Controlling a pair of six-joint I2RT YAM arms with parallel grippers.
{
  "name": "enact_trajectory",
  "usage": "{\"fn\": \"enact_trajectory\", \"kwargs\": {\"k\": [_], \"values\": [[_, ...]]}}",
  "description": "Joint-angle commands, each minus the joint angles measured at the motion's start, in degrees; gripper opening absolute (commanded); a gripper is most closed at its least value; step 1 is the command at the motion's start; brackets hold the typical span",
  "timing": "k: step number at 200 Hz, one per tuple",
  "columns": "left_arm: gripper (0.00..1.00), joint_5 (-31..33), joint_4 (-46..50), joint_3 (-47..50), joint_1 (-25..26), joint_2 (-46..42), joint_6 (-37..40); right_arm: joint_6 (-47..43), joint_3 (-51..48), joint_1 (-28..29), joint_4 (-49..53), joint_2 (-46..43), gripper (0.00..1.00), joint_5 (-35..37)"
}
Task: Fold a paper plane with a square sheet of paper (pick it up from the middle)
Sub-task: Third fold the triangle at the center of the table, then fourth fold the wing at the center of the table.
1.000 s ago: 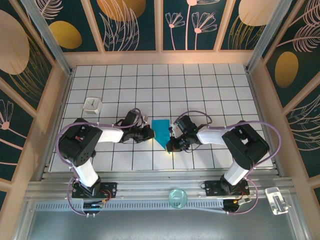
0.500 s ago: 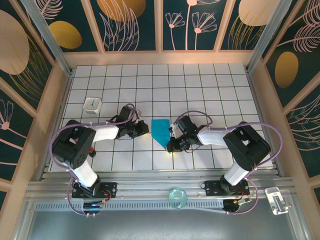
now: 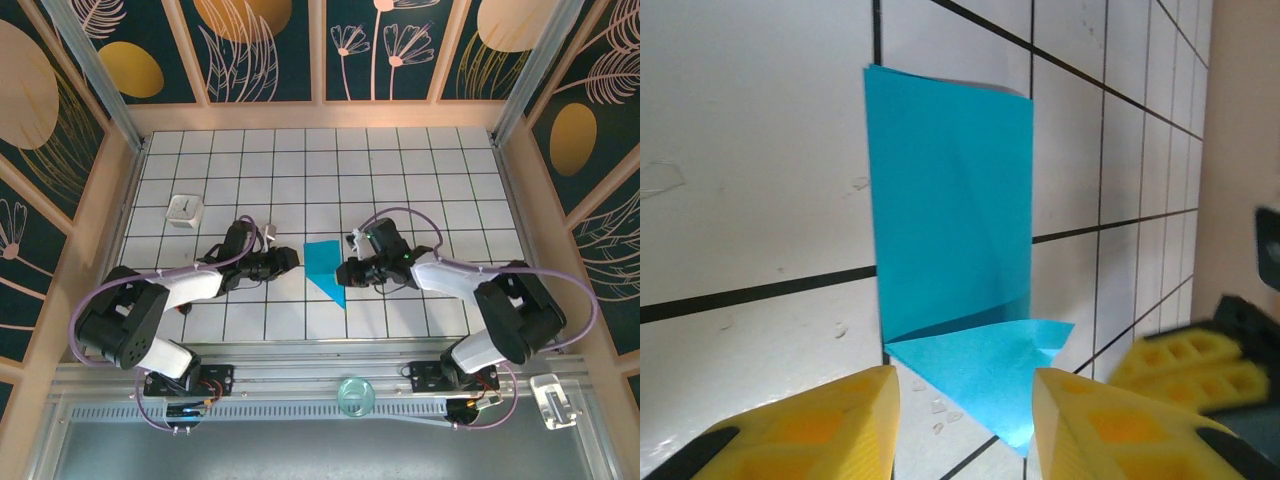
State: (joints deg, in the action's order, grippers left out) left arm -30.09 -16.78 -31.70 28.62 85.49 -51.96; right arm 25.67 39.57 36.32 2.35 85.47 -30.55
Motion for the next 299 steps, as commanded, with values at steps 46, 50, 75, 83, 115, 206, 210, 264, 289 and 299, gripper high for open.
{"fn": "enact_trajectory", "kwargs": {"k": [46,50,75,83,115,206,210,264,289,299], "values": [[0.47,-3.25,-3.45,0.24,3.27,4.38,-0.39,0.7,4.26,-0.66,0.95,7.3,0.02,5.4],[0.47,-3.31,-3.57,0.24,3.36,4.47,-0.39,0.7,4.22,-0.63,0.93,7.41,0.02,5.49],[0.49,-3.43,-3.69,0.24,4.18,4.9,-0.55,0.27,4.37,-0.59,1.98,8.69,0.01,7.08],[0.5,-3.48,-3.74,0.31,4.41,5.03,-0.6,0.07,4.37,-0.6,2.28,9.11,0.0,7.57],[0.53,-3.05,-3.89,0.02,5.05,6.08,-1.09,-0.53,4.24,-0.7,2.2,10.38,0.0,8.44],[0.54,-2.78,-2.01,-5.26,4.99,11.63,-0.55,-0.53,2.08,-0.64,1.34,10.95,0.0,8.92],[0.54,-2.7,-1.88,-5.51,5.04,11.81,-0.45,-0.53,2.01,-0.69,1.41,10.92,0.0,8.92],[0.54,-1.84,-2.84,-5.77,4.96,12.42,-2.3,-0.62,1.71,-0.65,1.47,10.87,0.0,9.01],[0.54,-1.96,-5.77,-4.56,4.7,12.34,-4.86,-0.62,1.56,-0.67,1.43,10.8,0.0,9.02],[0.53,-2.5,-7.26,-4.33,4.74,12.39,-5.7,-0.62,1.43,-0.67,1.42,10.85,0.0,9.01]]}}
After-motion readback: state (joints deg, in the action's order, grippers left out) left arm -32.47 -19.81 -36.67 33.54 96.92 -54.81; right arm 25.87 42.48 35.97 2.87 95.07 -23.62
